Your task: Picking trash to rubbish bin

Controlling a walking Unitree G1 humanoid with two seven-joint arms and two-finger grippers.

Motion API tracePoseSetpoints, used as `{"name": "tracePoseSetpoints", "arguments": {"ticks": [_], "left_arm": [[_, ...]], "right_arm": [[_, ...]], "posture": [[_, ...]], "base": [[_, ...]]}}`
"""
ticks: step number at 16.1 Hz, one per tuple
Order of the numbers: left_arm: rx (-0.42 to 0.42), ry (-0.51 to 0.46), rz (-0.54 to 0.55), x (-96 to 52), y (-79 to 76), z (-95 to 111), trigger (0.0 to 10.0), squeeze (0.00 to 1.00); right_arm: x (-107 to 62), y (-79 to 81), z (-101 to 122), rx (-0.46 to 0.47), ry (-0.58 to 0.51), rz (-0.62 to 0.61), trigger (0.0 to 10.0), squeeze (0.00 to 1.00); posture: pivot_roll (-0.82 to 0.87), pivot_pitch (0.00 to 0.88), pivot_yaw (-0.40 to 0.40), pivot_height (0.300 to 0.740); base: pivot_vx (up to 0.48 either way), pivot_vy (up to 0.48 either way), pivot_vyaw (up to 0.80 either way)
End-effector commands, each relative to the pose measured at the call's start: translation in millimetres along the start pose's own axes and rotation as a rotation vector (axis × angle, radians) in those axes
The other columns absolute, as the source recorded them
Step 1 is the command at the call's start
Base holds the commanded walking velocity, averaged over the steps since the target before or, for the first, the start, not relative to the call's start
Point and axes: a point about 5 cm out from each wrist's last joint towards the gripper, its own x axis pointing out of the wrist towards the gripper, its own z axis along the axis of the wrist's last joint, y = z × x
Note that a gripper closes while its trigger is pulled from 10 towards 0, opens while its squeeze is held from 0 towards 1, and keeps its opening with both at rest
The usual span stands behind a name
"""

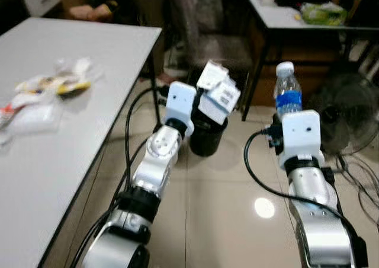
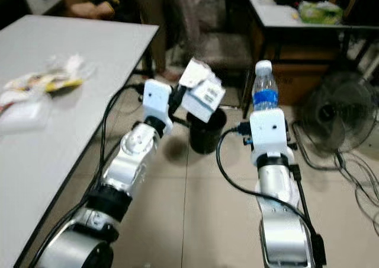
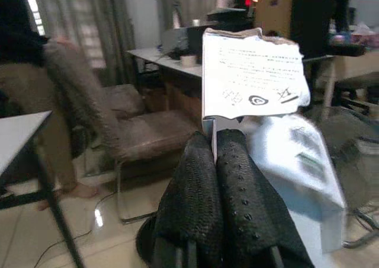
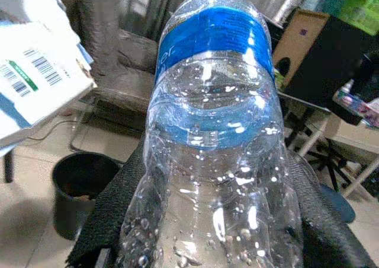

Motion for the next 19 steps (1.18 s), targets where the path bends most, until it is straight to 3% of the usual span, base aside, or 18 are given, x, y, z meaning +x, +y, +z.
{"name": "tracePoseSetpoints", "arguments": {"ticks": [1,16,19], "left_arm": [[0.006,-0.002,-0.025,2.4,-8.0,1.6,0.0,0.00],[0.005,0.003,-0.052,1.4,-13.2,-1.0,0.0,0.00],[0.004,0.004,-0.054,1.9,-13.7,-1.0,0.0,0.00]], "right_arm": [[-0.2,-4.2,-1.0,-0.010,0.003,-0.017,10.0,0.00],[-2.9,-2.7,-2.1,-0.012,0.012,-0.013,10.0,0.00],[-2.9,-3.8,-2.5,-0.011,0.017,-0.016,10.0,0.00]], "posture": [[0.07,0.078,0.009,0.740],[0.05,0.085,0.012,0.740],[0.05,0.086,0.012,0.740]], "base": [[0.480,0.000,0.00],[0.480,0.000,0.00],[0.480,0.000,-0.65]]}}
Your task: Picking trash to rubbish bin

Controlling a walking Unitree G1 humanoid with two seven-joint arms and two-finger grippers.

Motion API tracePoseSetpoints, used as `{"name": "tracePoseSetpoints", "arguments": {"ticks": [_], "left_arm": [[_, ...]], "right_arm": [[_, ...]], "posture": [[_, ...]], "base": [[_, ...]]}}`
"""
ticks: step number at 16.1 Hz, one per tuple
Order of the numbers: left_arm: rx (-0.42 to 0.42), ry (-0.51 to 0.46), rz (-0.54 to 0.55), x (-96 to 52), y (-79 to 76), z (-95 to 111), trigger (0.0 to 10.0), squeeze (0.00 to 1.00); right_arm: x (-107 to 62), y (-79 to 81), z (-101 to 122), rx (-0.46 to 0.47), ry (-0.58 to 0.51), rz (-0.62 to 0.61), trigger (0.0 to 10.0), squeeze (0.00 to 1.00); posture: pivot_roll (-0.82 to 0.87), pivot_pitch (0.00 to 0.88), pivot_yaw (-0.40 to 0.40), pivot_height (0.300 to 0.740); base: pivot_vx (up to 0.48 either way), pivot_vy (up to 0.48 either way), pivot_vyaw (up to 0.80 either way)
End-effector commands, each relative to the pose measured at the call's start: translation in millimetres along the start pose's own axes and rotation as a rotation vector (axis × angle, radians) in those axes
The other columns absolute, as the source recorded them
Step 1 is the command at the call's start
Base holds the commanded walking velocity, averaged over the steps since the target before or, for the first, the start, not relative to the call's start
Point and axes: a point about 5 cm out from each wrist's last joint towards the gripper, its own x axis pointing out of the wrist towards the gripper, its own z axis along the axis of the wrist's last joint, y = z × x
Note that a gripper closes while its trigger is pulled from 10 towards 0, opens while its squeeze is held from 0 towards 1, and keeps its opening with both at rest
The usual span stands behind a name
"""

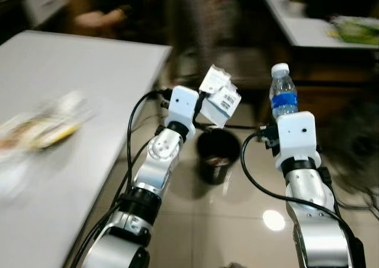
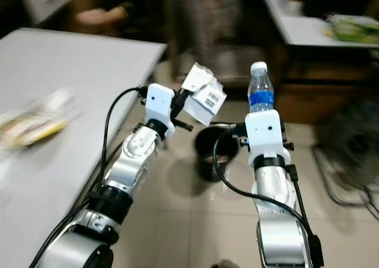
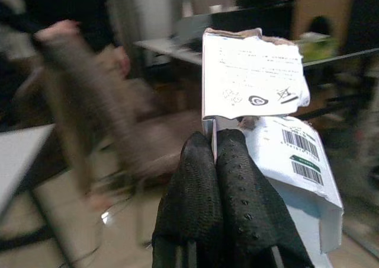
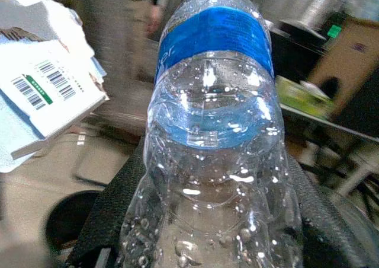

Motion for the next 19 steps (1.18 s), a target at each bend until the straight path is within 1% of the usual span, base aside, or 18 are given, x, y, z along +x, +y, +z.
{"name": "tracePoseSetpoints", "arguments": {"ticks": [1,15,19], "left_arm": [[0.004,-0.011,-0.032,3.4,-9.2,4.0,0.0,0.00],[0.004,-0.011,-0.032,3.4,-9.2,4.0,0.0,0.00],[0.010,-0.005,-0.023,2.5,-10.2,1.8,0.0,0.00]], "right_arm": [[-0.5,-7.9,-2.8,0.000,0.015,-0.029,10.0,0.00],[-0.5,-7.9,-2.8,0.000,0.015,-0.029,10.0,0.00],[-2.7,-4.4,-2.2,-0.035,0.005,-0.003,10.0,0.00]], "posture": [[0.05,0.086,0.012,0.740],[0.05,0.086,0.012,0.740],[0.04,0.092,0.009,0.740]], "base": [[0.480,0.000,-0.80],[0.480,0.000,-0.80],[0.000,0.000,0.68]]}}
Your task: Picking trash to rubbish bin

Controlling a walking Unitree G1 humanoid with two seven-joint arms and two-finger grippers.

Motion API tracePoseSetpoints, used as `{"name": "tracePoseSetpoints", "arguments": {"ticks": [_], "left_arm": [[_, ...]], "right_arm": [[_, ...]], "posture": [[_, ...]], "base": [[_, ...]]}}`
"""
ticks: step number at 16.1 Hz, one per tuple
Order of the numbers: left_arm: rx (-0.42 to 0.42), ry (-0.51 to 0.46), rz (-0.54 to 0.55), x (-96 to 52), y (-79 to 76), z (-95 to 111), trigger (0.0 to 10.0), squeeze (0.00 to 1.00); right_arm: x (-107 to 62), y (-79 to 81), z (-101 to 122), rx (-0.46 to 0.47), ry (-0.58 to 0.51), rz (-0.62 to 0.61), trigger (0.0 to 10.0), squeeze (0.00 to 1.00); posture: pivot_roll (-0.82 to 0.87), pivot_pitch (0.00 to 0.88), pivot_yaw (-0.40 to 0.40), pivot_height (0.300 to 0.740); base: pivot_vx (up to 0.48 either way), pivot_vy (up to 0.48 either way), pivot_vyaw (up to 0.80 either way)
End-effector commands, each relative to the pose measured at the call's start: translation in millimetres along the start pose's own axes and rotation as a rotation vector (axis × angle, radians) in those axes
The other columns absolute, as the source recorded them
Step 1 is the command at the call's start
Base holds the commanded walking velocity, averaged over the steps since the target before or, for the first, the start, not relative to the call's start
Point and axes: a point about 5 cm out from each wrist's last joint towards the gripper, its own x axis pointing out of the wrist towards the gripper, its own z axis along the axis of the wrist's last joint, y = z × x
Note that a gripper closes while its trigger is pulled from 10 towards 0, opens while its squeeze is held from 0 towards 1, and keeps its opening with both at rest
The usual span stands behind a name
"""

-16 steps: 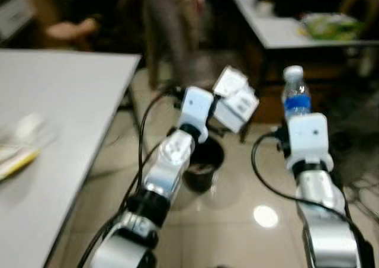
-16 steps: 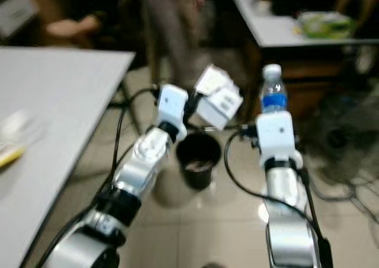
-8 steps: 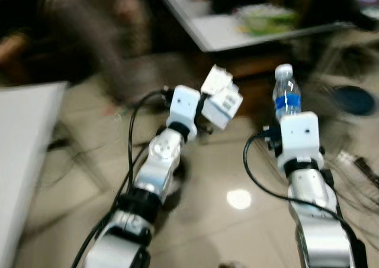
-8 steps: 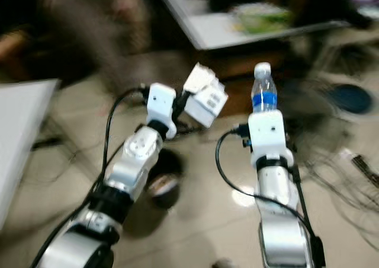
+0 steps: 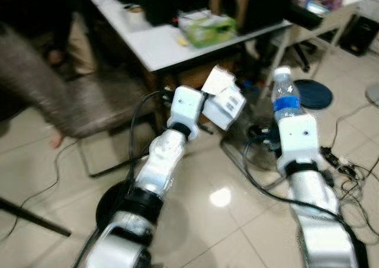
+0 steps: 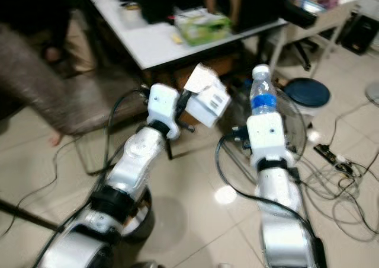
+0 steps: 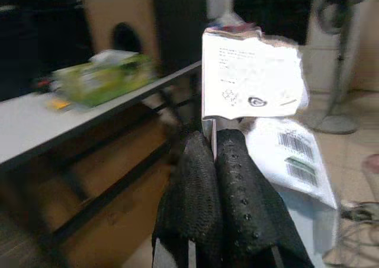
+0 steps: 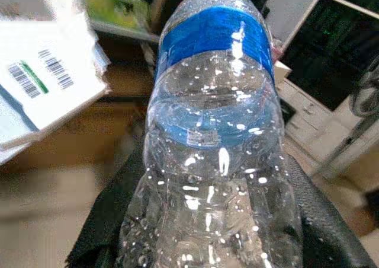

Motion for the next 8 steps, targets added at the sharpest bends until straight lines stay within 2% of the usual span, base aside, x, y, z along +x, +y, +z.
{"name": "tracePoseSetpoints", "arguments": {"ticks": [1,8], "left_arm": [[0.013,-0.003,0.043,-1.7,11.0,1.0,0.0,0.00],[0.022,-0.003,0.059,-0.1,13.2,1.6,0.0,0.00]], "right_arm": [[-1.0,6.2,9.5,0.019,-0.037,0.024,10.0,0.00],[-1.5,9.6,11.5,0.027,-0.050,0.045,10.0,0.00]], "posture": [[0.04,0.092,0.009,0.740],[0.04,0.090,0.014,0.740]], "base": [[0.000,0.000,0.80],[0.000,0.000,0.80]]}}
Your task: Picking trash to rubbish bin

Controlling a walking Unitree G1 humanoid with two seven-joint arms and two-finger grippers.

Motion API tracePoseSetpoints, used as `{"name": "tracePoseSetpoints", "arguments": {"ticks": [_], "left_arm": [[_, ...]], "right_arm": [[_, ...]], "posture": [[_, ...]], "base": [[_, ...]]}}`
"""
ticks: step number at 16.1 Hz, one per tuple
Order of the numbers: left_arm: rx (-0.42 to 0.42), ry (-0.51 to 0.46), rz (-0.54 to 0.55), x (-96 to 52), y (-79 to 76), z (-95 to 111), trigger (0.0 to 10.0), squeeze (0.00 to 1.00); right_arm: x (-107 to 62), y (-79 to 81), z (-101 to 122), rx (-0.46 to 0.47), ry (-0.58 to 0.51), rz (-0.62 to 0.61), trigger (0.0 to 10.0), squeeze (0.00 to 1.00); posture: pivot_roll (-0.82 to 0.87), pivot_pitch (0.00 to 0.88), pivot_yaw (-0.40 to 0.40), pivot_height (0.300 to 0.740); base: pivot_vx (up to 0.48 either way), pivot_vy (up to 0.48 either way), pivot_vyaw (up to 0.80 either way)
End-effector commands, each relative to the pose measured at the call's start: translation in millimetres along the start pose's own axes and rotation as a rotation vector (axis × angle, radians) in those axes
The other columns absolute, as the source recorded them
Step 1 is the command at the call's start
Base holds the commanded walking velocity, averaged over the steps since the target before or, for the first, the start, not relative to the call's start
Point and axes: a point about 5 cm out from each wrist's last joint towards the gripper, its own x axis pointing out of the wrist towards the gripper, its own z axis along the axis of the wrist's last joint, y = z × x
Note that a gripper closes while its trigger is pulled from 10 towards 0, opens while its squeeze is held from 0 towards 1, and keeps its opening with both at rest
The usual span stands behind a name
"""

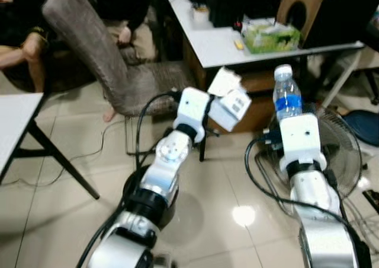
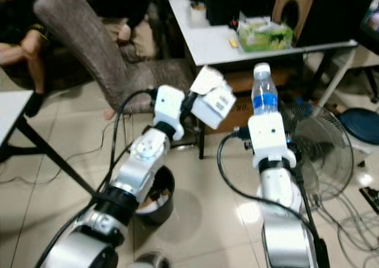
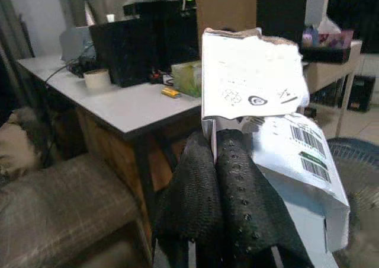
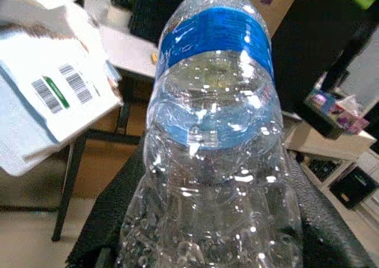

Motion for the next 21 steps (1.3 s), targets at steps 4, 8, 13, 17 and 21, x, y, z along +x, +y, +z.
{"name": "tracePoseSetpoints", "arguments": {"ticks": [4,8,13,17,21], "left_arm": [[0.014,0.011,0.013,-1.3,4.2,-2.7,0.0,0.00],[0.009,0.007,-0.003,-1.3,3.1,-2.3,0.0,0.00],[0.024,0.016,-0.008,-1.3,3.2,-3.8,0.0,0.00],[0.025,0.015,-0.004,-0.9,4.0,-3.7,0.0,0.00],[0.023,0.009,-0.005,-0.6,3.4,-3.0,0.0,0.00]], "right_arm": [[0.0,1.2,3.2,0.016,-0.015,0.007,10.0,0.00],[0.6,1.5,3.7,0.020,-0.017,0.006,10.0,0.00],[0.7,1.8,3.3,0.019,-0.017,0.008,10.0,0.00],[0.5,2.5,3.6,0.012,-0.021,0.013,10.0,0.00],[0.5,3.0,3.5,0.001,-0.024,0.015,10.0,0.00]], "posture": [[0.04,0.087,0.017,0.740],[0.05,0.087,0.018,0.740],[0.05,0.085,0.020,0.740],[0.04,0.082,0.023,0.740],[0.04,0.082,0.023,0.740]], "base": [[0.000,0.000,0.20],[0.000,0.000,0.00],[0.137,0.000,0.00],[0.171,0.000,0.00],[0.000,0.000,0.63]]}}
